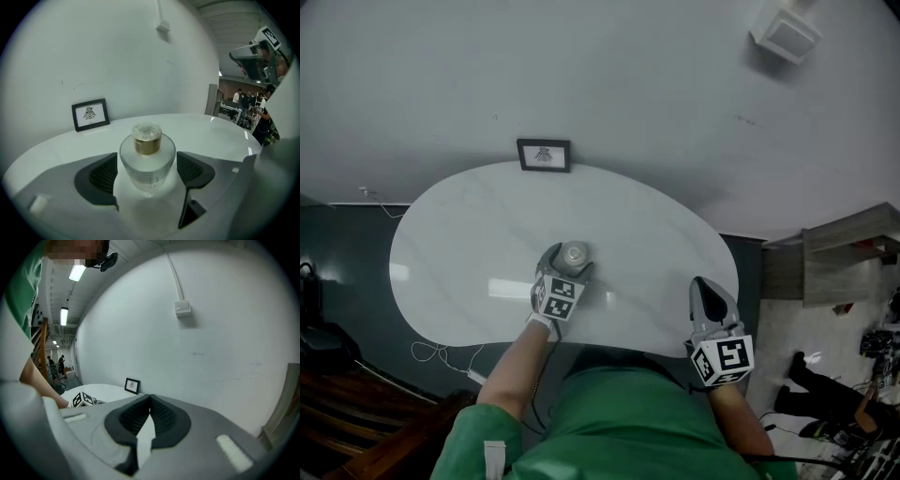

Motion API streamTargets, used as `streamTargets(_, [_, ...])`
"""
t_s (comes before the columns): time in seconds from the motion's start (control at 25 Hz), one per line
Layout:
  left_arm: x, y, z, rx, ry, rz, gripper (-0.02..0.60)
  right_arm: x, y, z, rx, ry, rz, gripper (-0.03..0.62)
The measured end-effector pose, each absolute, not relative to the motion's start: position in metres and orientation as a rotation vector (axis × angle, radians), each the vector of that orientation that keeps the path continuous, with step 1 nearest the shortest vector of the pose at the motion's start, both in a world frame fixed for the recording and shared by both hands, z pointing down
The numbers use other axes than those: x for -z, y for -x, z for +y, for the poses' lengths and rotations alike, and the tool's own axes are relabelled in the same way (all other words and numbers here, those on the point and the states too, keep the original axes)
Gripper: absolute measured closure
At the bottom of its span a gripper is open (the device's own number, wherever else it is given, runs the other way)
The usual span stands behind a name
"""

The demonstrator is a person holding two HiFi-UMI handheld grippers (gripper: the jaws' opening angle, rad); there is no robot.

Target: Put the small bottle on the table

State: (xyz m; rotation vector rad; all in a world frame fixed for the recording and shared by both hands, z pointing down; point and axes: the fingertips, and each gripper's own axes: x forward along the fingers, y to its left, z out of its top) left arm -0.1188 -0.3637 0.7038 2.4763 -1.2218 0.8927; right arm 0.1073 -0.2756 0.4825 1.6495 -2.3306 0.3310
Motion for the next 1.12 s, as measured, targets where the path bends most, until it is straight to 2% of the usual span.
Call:
streamTargets(0.4, [-0.634, 0.138, -0.314, -0.815, -2.349, -1.439, 0.204, -0.473, -0.118, -0.282, -0.312, -1.583, -2.471, 0.591])
streamTargets(0.44, [-0.623, 0.140, -0.309, -0.790, -2.331, -1.473, 0.223, -0.470, -0.118, -0.283, -0.301, -1.575, -2.487, 0.591])
streamTargets(0.52, [-0.598, 0.141, -0.300, -0.703, -2.314, -1.531, 0.312, -0.463, -0.118, -0.284, -0.272, -1.561, -2.521, 0.591])
streamTargets(0.8, [-0.492, 0.121, -0.282, -0.389, -2.373, -1.708, 0.493, -0.435, -0.114, -0.287, -0.176, -1.518, -2.619, 0.591])
streamTargets(0.92, [-0.450, 0.101, -0.275, -0.313, -2.455, -1.738, 0.536, -0.421, -0.108, -0.285, -0.154, -1.494, -2.667, 0.591])
streamTargets(1.12, [-0.401, 0.080, -0.259, -0.209, -2.538, -1.749, 0.559, -0.387, -0.099, -0.275, -0.092, -1.457, -2.755, 0.591])
